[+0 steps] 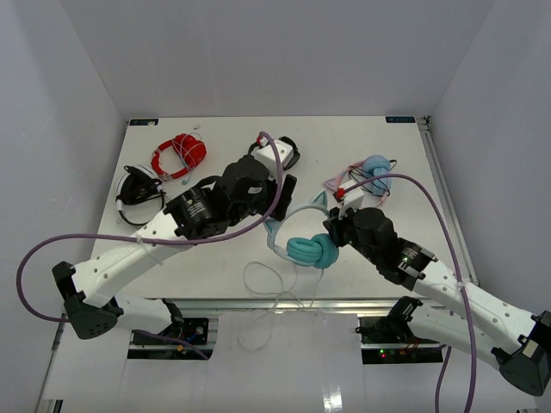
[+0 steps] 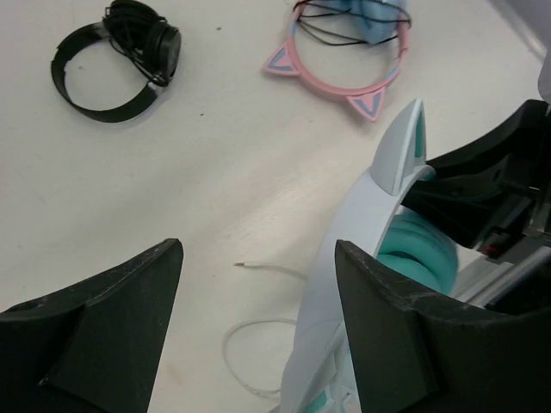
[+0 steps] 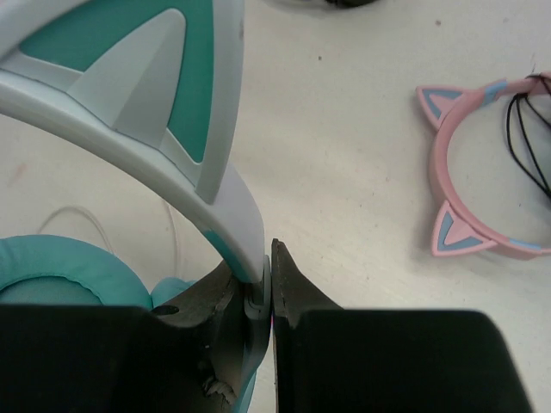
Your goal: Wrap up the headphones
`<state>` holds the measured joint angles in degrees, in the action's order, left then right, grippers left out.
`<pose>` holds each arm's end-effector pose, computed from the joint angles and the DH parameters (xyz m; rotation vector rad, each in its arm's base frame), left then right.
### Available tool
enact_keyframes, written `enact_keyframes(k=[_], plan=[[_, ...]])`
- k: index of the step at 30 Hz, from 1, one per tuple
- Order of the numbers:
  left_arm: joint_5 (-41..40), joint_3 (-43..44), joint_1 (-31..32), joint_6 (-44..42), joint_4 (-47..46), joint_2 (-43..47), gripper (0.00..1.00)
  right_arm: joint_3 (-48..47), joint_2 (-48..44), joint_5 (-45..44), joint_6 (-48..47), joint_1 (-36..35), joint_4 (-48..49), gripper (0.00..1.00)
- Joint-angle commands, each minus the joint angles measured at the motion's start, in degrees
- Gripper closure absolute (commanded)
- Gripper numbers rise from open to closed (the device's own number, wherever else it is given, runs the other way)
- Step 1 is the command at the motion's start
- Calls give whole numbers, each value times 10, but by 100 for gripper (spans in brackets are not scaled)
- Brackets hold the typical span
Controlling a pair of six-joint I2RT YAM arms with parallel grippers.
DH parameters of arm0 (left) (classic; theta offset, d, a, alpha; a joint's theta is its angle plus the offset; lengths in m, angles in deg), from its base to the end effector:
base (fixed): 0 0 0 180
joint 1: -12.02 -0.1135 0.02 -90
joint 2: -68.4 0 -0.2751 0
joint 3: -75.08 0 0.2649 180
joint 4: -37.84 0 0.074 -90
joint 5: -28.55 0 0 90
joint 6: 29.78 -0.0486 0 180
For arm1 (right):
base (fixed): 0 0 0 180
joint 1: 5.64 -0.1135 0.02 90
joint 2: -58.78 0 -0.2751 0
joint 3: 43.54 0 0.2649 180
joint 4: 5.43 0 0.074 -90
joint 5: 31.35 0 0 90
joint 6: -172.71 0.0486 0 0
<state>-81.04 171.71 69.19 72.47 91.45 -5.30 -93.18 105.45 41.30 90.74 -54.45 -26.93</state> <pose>0.1708 -0.2347 0.4196 0.6070 2.0047 -0.3801 0.1491 0.1484 0.2891 -0.4632 1.8406 0.3929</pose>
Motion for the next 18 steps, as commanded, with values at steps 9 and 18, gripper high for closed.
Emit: enact_keyframes(k=[9,18], plan=[[80,-15,6,-173,-4,8,31,-73,53,46,46,0,-54,92],[129,-24,7,-195,14,-13,32,-72,58,63,57,1,-54,92]])
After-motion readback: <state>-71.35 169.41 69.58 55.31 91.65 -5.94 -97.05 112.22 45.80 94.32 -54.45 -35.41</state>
